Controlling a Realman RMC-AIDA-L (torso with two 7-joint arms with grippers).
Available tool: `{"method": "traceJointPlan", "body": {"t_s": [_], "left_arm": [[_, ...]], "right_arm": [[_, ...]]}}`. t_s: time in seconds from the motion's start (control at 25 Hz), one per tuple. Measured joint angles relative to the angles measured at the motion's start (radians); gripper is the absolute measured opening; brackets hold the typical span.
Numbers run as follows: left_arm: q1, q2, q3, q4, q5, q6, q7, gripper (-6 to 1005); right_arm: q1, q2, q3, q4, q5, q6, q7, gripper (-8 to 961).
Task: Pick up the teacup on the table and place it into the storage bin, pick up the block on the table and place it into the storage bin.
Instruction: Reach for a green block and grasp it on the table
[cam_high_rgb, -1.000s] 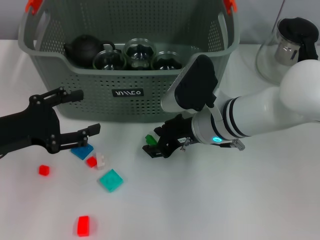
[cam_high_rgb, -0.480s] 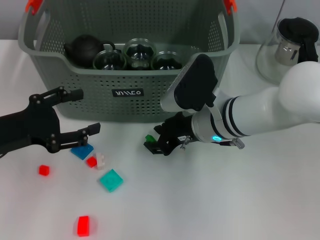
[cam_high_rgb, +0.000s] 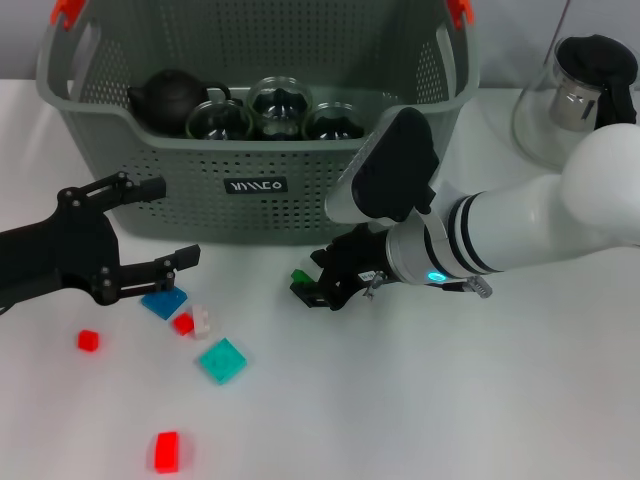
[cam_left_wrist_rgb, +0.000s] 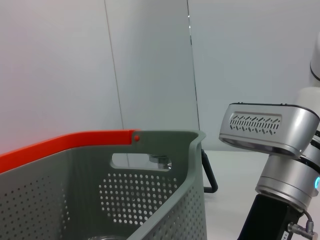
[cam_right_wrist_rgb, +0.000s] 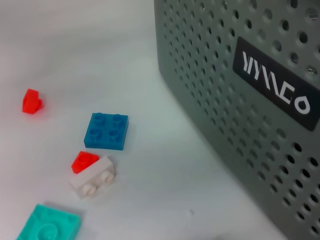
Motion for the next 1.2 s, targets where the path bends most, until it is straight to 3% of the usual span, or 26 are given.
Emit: {"method": "traceJointPlan", "body": {"t_s": [0.56,1.0,1.2], "left_arm": [[0.000,0.000,0.000,0.000,0.000,0.000,0.000,846],[-0.002,0.000,0.000,-0.002,0.000,0.000,0.000,846],[-0.002,0.000,0.000,-0.002,0.000,0.000,0.000,846]], "right_arm": [[0.007,0.003,-0.008,0.004,0.000,-0.016,0.000,516],[0.008,0.004,-0.011,0.006,0.001,-0.017,0.001,314],[0.008,0.004,-0.011,0.007,0.000,-0.017,0.000,306]]}}
